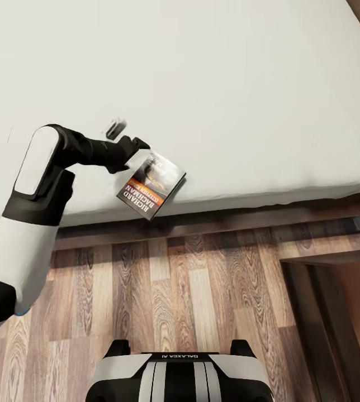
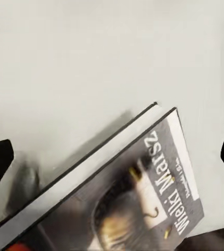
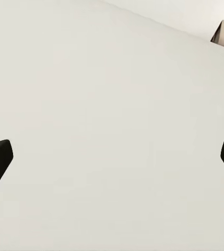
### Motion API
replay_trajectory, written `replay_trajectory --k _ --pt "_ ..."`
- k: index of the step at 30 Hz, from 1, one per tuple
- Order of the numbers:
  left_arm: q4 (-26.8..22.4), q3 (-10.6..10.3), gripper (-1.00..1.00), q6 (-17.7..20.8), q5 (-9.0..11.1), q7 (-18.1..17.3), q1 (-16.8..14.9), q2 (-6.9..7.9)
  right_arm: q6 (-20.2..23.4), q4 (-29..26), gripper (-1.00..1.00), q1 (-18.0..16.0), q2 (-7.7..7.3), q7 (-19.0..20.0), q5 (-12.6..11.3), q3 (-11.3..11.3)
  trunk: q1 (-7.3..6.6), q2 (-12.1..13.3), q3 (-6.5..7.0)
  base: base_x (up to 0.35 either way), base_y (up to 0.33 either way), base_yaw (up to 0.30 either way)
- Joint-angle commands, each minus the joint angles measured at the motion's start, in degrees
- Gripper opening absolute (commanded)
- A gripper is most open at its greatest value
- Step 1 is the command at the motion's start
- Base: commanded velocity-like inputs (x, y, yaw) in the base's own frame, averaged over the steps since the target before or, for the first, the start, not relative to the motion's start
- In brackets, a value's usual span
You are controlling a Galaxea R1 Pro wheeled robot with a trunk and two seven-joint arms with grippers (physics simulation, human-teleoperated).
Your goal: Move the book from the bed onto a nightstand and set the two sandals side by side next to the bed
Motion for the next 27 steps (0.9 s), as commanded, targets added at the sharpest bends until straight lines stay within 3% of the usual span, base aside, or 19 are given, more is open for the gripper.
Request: replay_trajectory --k 1,2,5,8,11,13,14,18,19,20,24,27 --pt "-1.5 0.9 1.0 0.2 0.5 0.8 -0.1 0.38 0.4 0.0 1.0 0.0 -0.05 -0.3 -0.5 0.1 0.0 0.0 -0.03 0.0 0.0 0.0" --pt "-4.6 2.8 1.0 0.4 0.8 1.5 -0.1 1.26 0.4 0.0 1.0 0.0 -0.06 -0.3 -0.5 0.1 0.0 0.0 -0.03 0.0 0.0 0.0" --pt "-9.4 4.9 1.0 0.5 1.4 3.4 -0.2 2.79 0.4 0.0 1.0 0.3 -0.02 -0.3 -0.5 0.3 0.0 0.0 -0.03 0.0 0.0 0.0" --pt "-13.4 6.7 1.0 0.7 4.7 6.1 -0.3 4.99 0.4 0.0 1.0 3.7 1.55 -0.5 -0.6 0.4 0.0 0.0 -0.03 0.0 0.0 0.0" --pt "-14.7 7.4 1.0 0.8 8.9 7.0 -0.3 6.84 0.4 0.0 1.0 7.8 5.21 -1.4 -0.4 -0.1 0.0 0.0 -0.03 0.0 0.0 0.0" --pt "-15.5 7.8 1.0 0.9 12.7 7.6 -0.1 9.06 0.4 0.0 1.0 13.2 9.95 -3.7 -0.8 -2.3 0.0 0.0 -0.03 0.0 0.0 0.0" --pt "-15.6 7.8 1.0 0.9 13.3 7.7 -0.1 9.56 0.4 0.0 1.0 14.8 10.77 -4.1 -1.0 -3.1 0.0 0.0 -0.03 0.0 0.0 -0.011" --pt "-15.9 7.9 1.0 0.9 14.7 7.9 0.0 10.73 0.4 -0.1 1.0 19.5 12.85 -4.8 -1.6 -5.8 0.0 0.0 0.07 0.0 0.0 -0.038" --pt "-15.9 7.9 1.0 0.9 15.2 8.0 0.0 11.22 0.4 -0.1 1.0 22.0 14.86 -5.0 -1.9 -7.7 0.0 0.0 0.12 0.0 0.0 -0.035" --pt "-15.9 7.9 1.0 0.9 15.2 8.0 0.0 11.22 0.4 -0.1 1.0 22.0 14.86 -5.0 -1.9 -7.7 0.0 0.0 0.18 0.0 0.0 -0.035" --pt "-16.0 7.4 1.0 0.9 15.8 8.0 0.3 11.74 0.4 -0.1 1.0 26.1 18.22 -5.3 -2.2 -11.2 0.0 0.0 0.47 0.0 0.0 -0.021" --pt "-16.1 7.0 1.0 0.9 15.9 8.0 0.5 11.86 0.4 -0.1 1.0 28.2 19.45 -5.4 -2.3 -13.1 0.0 0.0 0.72 0.0 0.0 -0.01"
